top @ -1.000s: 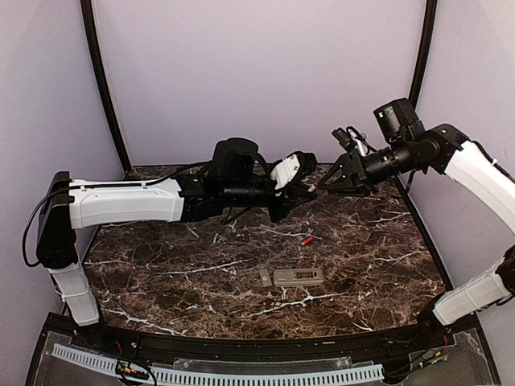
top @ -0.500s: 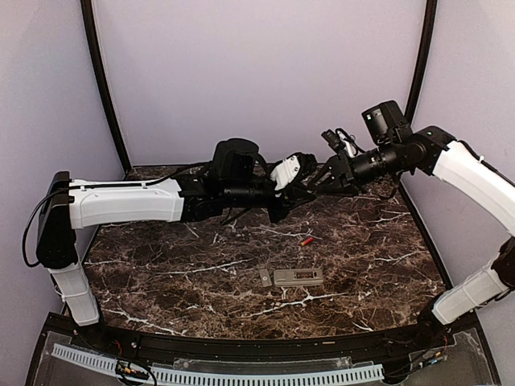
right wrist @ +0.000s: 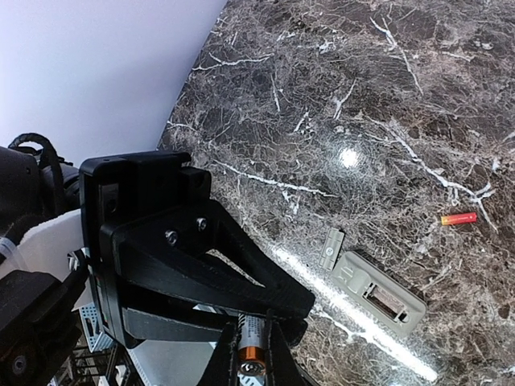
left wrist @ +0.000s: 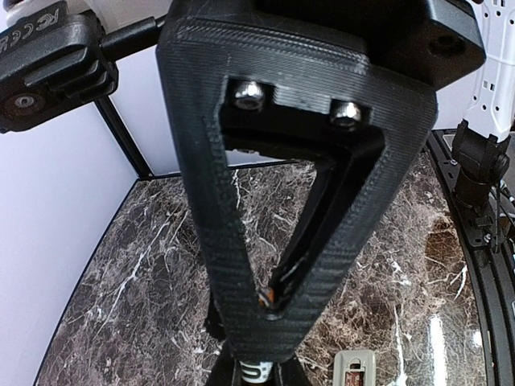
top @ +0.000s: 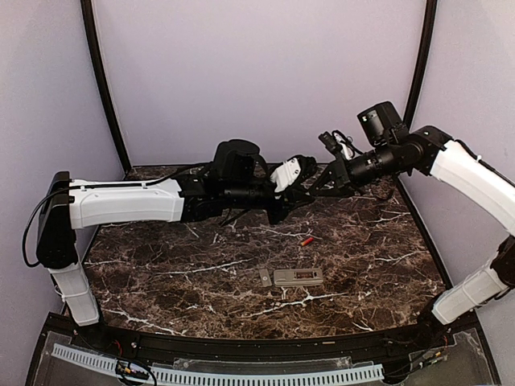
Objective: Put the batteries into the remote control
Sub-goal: Pass from the left arm to the right, then adjust the battery in the battery compartment.
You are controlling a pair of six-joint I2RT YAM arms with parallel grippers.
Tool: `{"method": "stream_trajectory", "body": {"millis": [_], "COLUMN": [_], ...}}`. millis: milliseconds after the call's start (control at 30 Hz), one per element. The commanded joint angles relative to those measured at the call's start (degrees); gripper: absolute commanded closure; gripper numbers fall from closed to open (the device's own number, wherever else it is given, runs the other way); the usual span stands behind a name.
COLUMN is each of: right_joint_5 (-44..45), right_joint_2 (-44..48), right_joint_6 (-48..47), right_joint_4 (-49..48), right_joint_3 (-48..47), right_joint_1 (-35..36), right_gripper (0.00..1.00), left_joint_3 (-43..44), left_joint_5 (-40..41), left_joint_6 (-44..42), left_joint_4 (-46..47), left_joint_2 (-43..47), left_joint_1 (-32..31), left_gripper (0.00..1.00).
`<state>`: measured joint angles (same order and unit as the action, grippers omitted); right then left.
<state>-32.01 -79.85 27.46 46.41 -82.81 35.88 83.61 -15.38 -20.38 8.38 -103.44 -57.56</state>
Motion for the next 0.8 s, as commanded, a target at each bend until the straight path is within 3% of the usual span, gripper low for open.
{"method": "stream_trajectory", "body": {"millis": [0, 33, 67, 133, 200, 433, 567, 767], "right_joint_5": [1.98, 2.22, 2.41, 2.58, 1.92, -1.28, -4.21, -6.79], "right_joint_2": [-0.92, -0.95, -0.98, -0.65, 0.14, 0.71, -1.13, -4.18], "right_joint_6": [-0.99, -1.13, -1.24, -1.36, -1.32, 0.25, 2.77, 6.78], "right_joint_4": [2.04, 2.55, 3.06, 3.64, 3.45, -3.94, -12.03, -22.29], "right_joint_3": [-1.53, -1.3, -0.93, 0.46, 2.99, 17.46, 24.82, 31.45], "right_joint_1": [0.33, 0.22, -0.02, -0.76, -2.04, -5.27, -5.29, -5.29], "right_gripper": [1.0, 1.0, 1.0, 1.0, 1.0, 1.0, 1.0, 1.0], "left_joint_3": [-0.45, -0.46, -0.51, -0.89, -2.05, -8.43, -13.91, -12.5], "left_joint_5": [0.32, 0.42, 0.78, 1.3, 2.0, -2.52, -4.28, -3.55], "left_joint_6": [0.01, 0.72, 1.06, 1.09, 0.18, -1.27, -2.11, -4.78], "left_joint_4": [-0.83, -1.31, -1.73, -3.96, -6.46, -15.31, -14.66, -14.96], "left_joint_2": [1.46, 1.47, 1.44, 1.26, 1.3, 1.84, 1.35, -4.21], "left_joint_1": [-0.4, -0.43, -0.33, -0.24, -0.19, -0.18, -0.18, -0.27], "left_gripper": [0.91, 0.79, 0.51, 0.25, 0.17, 0.14, 0.14, 0.13]}}
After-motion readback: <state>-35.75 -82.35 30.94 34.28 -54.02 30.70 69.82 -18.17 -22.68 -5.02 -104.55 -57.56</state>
